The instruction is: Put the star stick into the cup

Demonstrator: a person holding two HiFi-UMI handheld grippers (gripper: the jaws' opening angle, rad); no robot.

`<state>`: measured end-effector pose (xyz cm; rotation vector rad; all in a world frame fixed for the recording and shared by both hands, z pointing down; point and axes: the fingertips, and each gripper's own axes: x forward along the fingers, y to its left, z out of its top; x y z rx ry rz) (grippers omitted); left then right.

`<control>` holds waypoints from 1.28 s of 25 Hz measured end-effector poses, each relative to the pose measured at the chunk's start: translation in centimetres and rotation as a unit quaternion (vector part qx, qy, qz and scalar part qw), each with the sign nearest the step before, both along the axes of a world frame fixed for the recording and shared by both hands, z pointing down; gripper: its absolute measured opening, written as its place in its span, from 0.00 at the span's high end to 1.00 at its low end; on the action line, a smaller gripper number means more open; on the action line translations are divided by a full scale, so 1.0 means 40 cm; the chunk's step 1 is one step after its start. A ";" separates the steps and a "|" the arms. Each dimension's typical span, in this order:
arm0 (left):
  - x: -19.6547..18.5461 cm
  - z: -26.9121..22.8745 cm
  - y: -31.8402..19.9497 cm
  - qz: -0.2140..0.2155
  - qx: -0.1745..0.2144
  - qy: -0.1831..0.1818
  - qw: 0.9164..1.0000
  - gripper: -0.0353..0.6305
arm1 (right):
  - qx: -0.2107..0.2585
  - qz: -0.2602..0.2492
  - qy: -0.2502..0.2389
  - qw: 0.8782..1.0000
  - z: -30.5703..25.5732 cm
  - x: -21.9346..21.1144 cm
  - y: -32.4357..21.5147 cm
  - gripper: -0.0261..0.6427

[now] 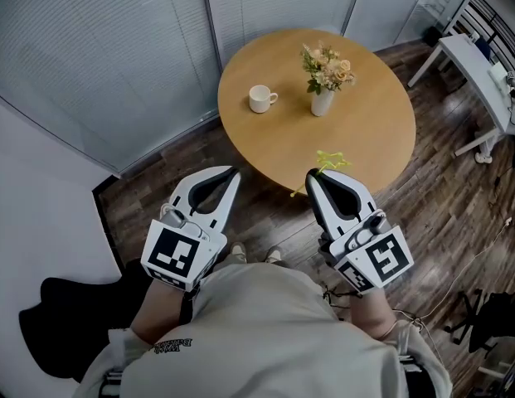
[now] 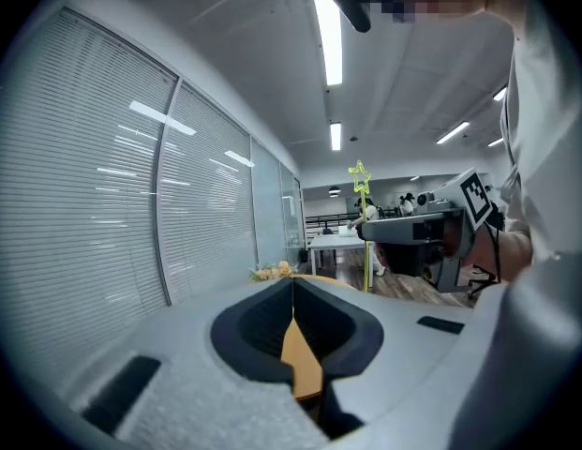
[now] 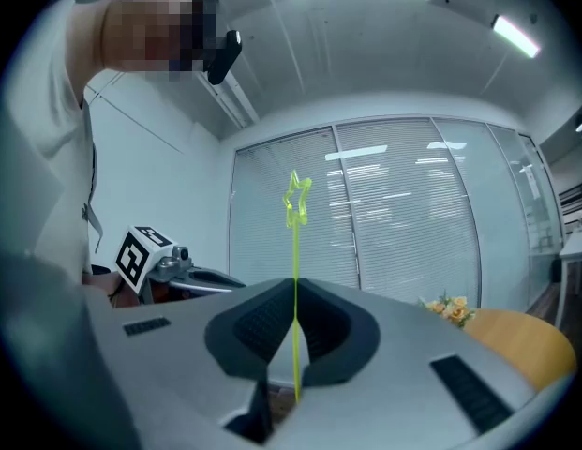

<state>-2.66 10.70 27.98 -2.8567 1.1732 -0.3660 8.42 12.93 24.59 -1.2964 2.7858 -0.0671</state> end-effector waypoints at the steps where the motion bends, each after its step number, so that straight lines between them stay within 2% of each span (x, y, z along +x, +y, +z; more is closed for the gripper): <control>1: 0.004 0.005 -0.001 -0.002 0.002 -0.005 1.000 0.91 | 0.000 -0.001 0.001 1.000 0.005 0.007 -0.001 0.92; 6: 0.034 0.016 0.004 -0.012 0.006 -0.024 1.000 0.91 | -0.006 -0.009 -0.006 1.000 0.019 0.045 -0.006 0.92; 18: 0.095 0.026 0.042 -0.034 0.000 -0.024 0.999 0.91 | 0.001 -0.029 -0.019 0.999 0.029 0.099 0.011 0.92; 32: 0.106 0.049 0.026 -0.037 -0.001 -0.024 0.999 0.91 | 0.002 -0.037 -0.021 0.999 0.043 0.101 -0.019 0.92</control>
